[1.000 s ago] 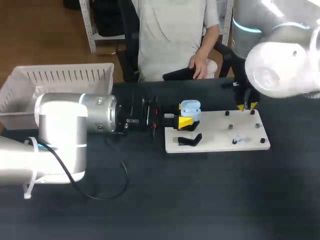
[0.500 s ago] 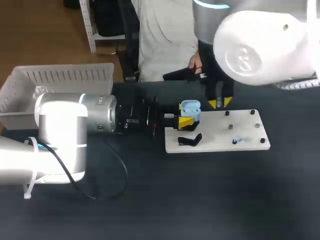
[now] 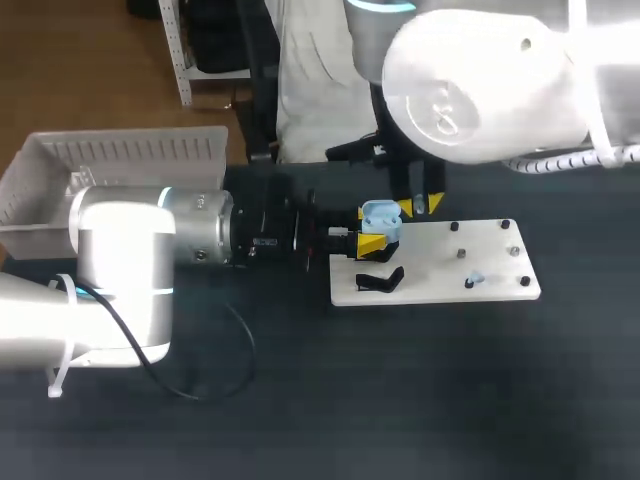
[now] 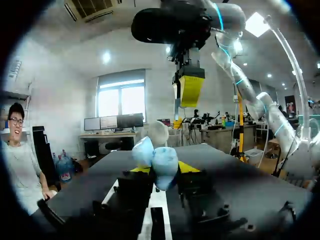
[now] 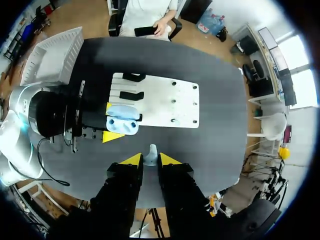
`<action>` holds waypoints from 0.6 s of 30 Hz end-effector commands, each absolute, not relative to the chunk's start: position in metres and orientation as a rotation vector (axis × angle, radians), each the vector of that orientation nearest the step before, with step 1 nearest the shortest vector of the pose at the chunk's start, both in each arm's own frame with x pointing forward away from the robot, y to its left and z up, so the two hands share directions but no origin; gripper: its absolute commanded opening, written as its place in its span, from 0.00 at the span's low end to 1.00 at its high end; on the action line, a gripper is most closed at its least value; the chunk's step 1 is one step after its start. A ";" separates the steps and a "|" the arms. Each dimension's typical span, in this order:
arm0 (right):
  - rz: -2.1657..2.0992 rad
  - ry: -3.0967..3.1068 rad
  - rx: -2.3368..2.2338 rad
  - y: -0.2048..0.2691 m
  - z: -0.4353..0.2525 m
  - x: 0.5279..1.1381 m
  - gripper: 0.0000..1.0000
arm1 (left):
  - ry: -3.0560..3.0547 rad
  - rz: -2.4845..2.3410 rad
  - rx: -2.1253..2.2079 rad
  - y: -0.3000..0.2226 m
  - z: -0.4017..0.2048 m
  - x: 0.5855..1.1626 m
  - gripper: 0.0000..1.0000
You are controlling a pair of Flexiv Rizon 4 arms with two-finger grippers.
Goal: Pick up each earbud case from the left stands, insert the matching earbuds, close the lid, and place the case in the box.
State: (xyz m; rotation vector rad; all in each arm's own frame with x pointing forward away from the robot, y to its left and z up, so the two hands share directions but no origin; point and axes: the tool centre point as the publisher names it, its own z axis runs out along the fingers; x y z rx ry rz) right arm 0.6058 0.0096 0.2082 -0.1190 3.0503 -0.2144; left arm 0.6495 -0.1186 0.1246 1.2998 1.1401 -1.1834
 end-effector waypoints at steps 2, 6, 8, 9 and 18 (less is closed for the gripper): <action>-0.216 3.047 -0.116 0.009 0.208 0.604 0.00 | 1.141 -1.173 1.293 -0.120 0.124 0.647 0.00; -0.216 3.047 -0.116 0.009 0.208 0.604 0.00 | 1.141 -1.173 1.293 -0.120 0.124 0.647 0.00; -0.216 3.047 -0.116 0.009 0.208 0.604 0.00 | 1.141 -1.173 1.293 -0.120 0.124 0.647 0.00; -0.216 3.047 -0.116 0.009 0.208 0.604 0.00 | 1.141 -1.173 1.293 -0.120 0.124 0.647 0.00; -0.227 3.048 0.324 0.013 0.219 0.600 0.00 | 1.141 -1.173 1.293 -0.120 0.124 0.647 0.00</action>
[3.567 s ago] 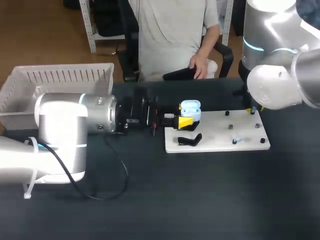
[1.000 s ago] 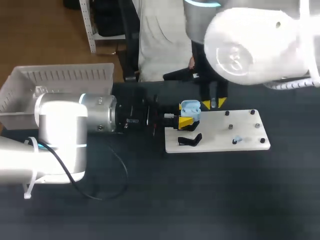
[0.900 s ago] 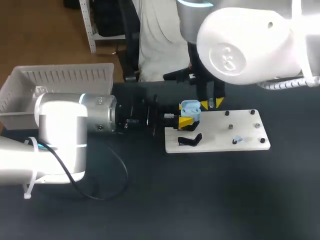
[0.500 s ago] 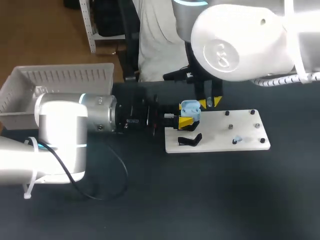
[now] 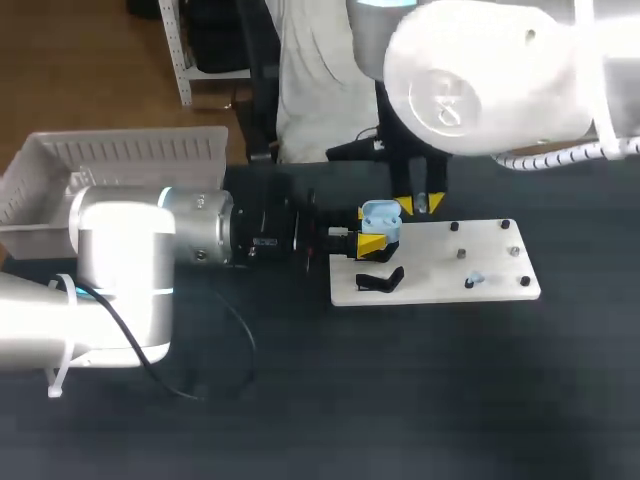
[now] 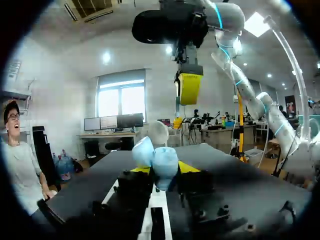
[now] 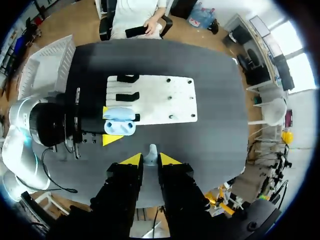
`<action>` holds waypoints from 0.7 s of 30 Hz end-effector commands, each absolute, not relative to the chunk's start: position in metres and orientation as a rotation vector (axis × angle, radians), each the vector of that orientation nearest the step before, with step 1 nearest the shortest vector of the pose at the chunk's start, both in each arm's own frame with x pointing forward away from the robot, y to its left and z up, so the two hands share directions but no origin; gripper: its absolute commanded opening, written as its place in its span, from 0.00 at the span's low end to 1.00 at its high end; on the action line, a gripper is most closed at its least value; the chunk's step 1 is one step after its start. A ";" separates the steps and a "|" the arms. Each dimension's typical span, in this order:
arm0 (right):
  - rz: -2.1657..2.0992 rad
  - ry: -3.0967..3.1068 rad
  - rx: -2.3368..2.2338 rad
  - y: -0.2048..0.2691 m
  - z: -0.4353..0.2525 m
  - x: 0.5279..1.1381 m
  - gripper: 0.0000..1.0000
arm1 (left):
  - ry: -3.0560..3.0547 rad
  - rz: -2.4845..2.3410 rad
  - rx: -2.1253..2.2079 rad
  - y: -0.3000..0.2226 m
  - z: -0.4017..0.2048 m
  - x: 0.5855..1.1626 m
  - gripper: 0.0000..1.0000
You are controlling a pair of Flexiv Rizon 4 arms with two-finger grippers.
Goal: Pick up each earbud case from the left stands, insert the matching earbuds, close the lid, and place the case in the box.
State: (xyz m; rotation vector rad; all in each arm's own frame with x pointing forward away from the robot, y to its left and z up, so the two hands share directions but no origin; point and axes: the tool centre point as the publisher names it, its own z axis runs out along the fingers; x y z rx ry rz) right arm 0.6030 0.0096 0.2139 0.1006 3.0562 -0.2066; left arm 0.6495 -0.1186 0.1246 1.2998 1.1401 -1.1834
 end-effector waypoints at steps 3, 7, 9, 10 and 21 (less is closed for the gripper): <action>-0.223 3.051 0.475 0.019 0.215 0.599 0.00 | 1.141 -1.173 1.293 -0.120 0.124 0.647 0.00; -0.160 3.066 0.640 0.026 0.208 0.601 0.00 | 1.141 -1.173 1.293 -0.120 0.124 0.647 0.00; -0.123 3.053 0.712 0.030 0.204 0.603 0.00 | 1.141 -1.173 1.293 -0.120 0.124 0.647 0.00; -0.099 3.048 0.738 0.030 0.203 0.604 0.00 | 1.141 -1.173 1.293 -0.120 0.124 0.647 0.00; -0.058 3.011 0.792 0.032 0.202 0.607 0.00 | 1.141 -1.173 1.293 -0.120 0.124 0.647 0.00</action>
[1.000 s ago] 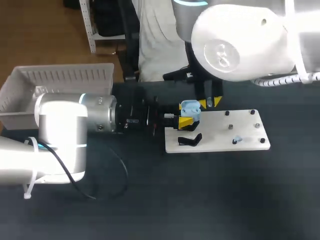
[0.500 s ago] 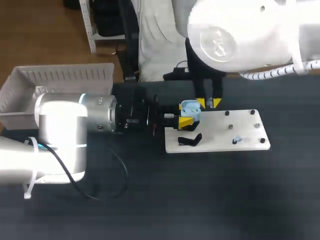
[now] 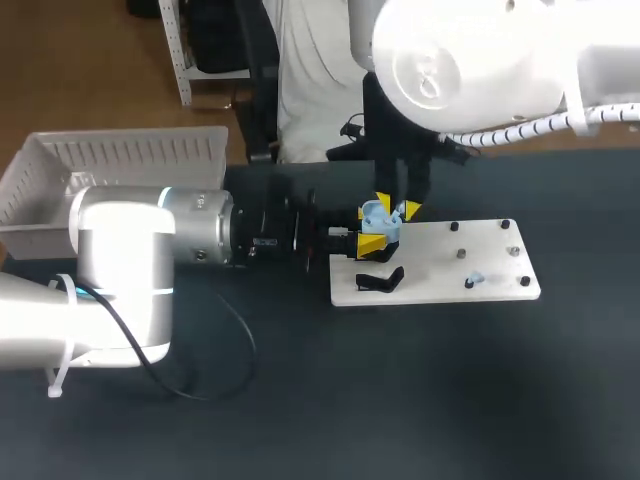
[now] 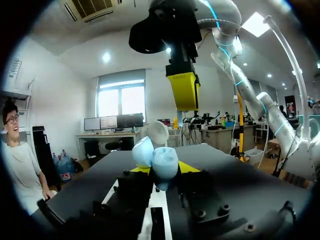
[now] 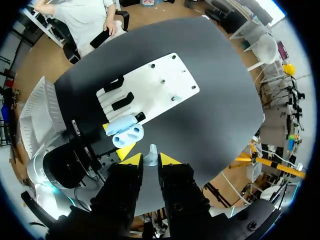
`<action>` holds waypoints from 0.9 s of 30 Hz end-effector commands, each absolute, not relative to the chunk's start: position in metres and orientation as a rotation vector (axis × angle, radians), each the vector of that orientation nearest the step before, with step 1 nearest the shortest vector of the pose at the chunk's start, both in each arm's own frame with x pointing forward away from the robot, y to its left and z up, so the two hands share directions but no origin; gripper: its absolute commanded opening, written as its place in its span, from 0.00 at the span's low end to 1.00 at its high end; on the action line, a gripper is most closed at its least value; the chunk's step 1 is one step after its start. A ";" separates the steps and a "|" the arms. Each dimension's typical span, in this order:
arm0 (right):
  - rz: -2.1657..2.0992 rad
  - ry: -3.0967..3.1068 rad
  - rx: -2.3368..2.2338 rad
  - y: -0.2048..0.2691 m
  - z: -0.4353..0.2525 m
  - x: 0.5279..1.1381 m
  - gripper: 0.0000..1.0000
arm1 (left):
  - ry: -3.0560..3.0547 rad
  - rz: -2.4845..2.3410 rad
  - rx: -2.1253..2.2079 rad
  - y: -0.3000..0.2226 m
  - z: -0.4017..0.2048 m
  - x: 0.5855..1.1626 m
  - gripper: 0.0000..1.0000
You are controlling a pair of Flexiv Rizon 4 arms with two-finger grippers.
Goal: Pick up each earbud case from the left stands, insert the matching earbuds, close the lid, and place the case in the box.
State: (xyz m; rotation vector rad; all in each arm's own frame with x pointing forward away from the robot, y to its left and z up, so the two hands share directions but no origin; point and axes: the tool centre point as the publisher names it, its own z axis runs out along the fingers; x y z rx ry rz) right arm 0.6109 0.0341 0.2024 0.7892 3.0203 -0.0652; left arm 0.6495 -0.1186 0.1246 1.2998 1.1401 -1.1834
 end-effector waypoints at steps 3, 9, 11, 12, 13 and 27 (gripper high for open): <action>-0.058 3.011 0.792 0.032 0.202 0.607 0.00 | 1.141 -1.173 1.293 -0.120 0.124 0.647 0.00; -0.058 3.011 0.792 0.032 0.202 0.607 0.00 | 1.141 -1.173 1.293 -0.120 0.124 0.647 0.00; 0.016 3.002 0.834 0.034 0.205 0.607 0.00 | 1.141 -1.173 1.293 -0.120 0.124 0.647 0.00; 0.034 2.993 0.861 0.035 0.205 0.607 0.00 | 1.141 -1.173 1.293 -0.120 0.124 0.647 0.00; 0.055 2.990 0.885 0.035 0.206 0.607 0.00 | 1.141 -1.173 1.293 -0.120 0.124 0.647 0.00; 0.052 2.916 1.129 0.046 0.202 0.610 0.00 | 1.141 -1.173 1.293 -0.120 0.124 0.647 0.00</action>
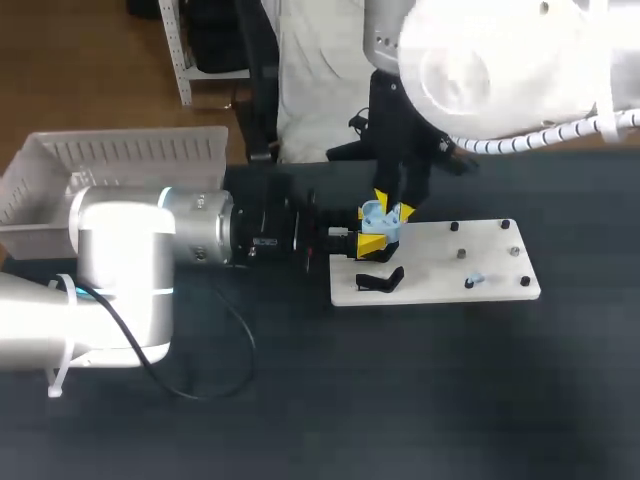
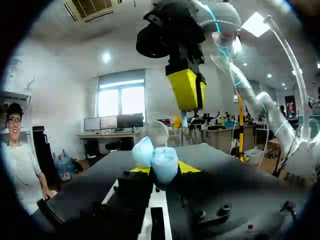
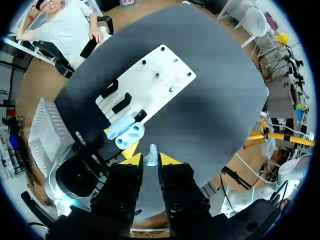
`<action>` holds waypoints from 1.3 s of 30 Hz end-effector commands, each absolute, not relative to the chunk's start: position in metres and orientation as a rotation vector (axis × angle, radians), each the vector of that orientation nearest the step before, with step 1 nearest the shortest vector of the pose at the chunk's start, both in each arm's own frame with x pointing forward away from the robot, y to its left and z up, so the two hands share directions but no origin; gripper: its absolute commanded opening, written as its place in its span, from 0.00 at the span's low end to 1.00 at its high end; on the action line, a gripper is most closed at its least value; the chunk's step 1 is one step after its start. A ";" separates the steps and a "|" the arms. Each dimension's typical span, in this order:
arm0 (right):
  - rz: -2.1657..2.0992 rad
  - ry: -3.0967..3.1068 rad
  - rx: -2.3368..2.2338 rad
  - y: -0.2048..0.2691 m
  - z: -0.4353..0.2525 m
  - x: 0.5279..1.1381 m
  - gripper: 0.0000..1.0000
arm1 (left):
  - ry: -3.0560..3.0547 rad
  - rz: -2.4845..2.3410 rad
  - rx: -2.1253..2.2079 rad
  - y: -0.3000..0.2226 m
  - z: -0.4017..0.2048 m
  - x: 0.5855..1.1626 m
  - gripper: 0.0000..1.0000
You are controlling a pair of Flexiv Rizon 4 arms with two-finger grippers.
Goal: Pick up each earbud case from the left stands, insert the matching earbuds, close the lid, and place the case in the box.
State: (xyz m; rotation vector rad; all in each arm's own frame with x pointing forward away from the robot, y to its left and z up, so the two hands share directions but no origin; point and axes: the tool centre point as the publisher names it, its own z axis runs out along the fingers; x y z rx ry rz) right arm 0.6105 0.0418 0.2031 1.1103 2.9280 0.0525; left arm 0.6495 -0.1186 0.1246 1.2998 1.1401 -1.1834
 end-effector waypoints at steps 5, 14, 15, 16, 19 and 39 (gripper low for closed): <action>0.047 2.901 1.144 0.050 0.201 0.612 0.00 | 1.141 -1.173 1.293 -0.120 0.124 0.647 0.00; -0.006 2.893 1.106 0.055 0.195 0.617 0.00 | 1.141 -1.173 1.293 -0.120 0.124 0.647 0.00; -0.008 2.892 1.105 0.056 0.194 0.618 0.00 | 1.141 -1.173 1.293 -0.120 0.124 0.647 0.00; -0.011 2.891 1.104 0.056 0.193 0.620 0.00 | 1.141 -1.173 1.293 -0.120 0.124 0.647 0.00; -0.017 2.888 1.102 0.057 0.192 0.623 0.00 | 1.141 -1.173 1.293 -0.120 0.124 0.647 0.00; -0.037 2.882 1.127 0.052 0.182 0.640 0.00 | 1.141 -1.173 1.293 -0.120 0.124 0.647 0.00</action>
